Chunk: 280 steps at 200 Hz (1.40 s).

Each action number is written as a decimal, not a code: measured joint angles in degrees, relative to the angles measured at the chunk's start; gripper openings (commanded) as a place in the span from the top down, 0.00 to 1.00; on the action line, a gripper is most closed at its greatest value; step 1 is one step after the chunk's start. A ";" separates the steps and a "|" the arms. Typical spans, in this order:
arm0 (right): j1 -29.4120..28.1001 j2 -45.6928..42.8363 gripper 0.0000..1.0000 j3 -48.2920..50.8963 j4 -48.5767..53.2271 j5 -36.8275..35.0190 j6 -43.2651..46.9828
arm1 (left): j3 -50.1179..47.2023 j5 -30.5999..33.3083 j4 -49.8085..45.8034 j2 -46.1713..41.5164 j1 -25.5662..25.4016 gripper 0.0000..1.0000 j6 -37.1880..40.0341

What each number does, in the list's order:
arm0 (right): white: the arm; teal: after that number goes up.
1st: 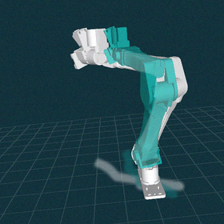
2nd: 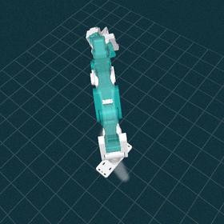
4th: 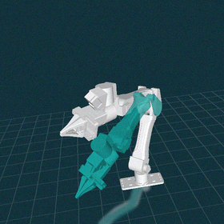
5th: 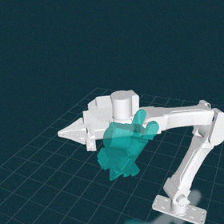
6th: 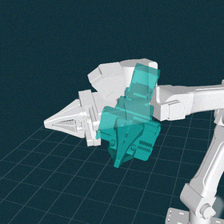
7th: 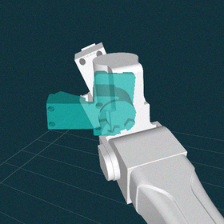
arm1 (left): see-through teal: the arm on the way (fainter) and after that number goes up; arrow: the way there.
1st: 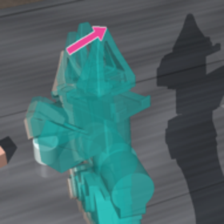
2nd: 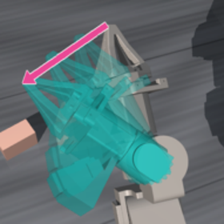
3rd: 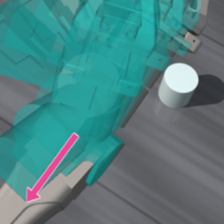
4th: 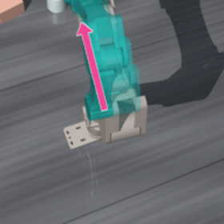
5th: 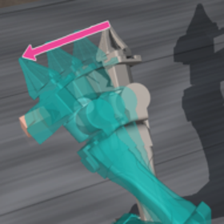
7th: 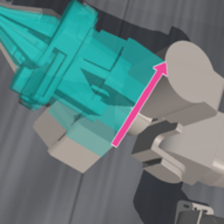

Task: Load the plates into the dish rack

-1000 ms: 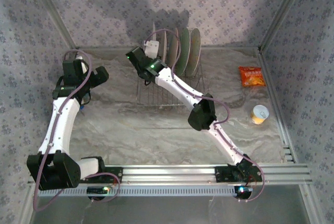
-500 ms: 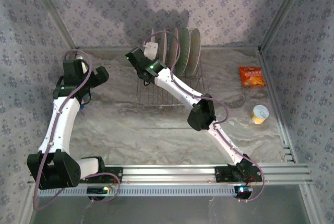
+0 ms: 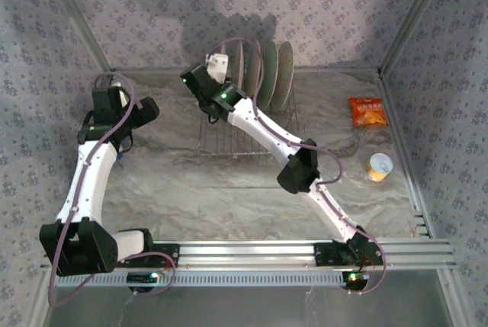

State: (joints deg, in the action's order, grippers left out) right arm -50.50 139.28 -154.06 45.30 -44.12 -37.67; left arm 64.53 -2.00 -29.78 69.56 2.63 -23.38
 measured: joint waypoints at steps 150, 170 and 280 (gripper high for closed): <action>18.03 -62.64 0.00 67.65 -1.79 -2.54 -0.11 | -3.72 1.31 3.56 -4.72 -0.74 0.01 5.95; 25.57 -71.80 0.00 79.23 -5.25 0.57 -2.05 | -1.66 0.59 2.34 -4.42 -2.03 0.01 9.09; 33.18 -72.41 0.00 98.68 -21.46 10.86 7.56 | -40.33 -0.20 30.27 -24.52 -4.11 0.01 22.05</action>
State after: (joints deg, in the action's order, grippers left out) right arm -17.32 66.87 -55.37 23.83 -33.26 -30.11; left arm 24.21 -2.20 0.49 45.04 -1.48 -1.32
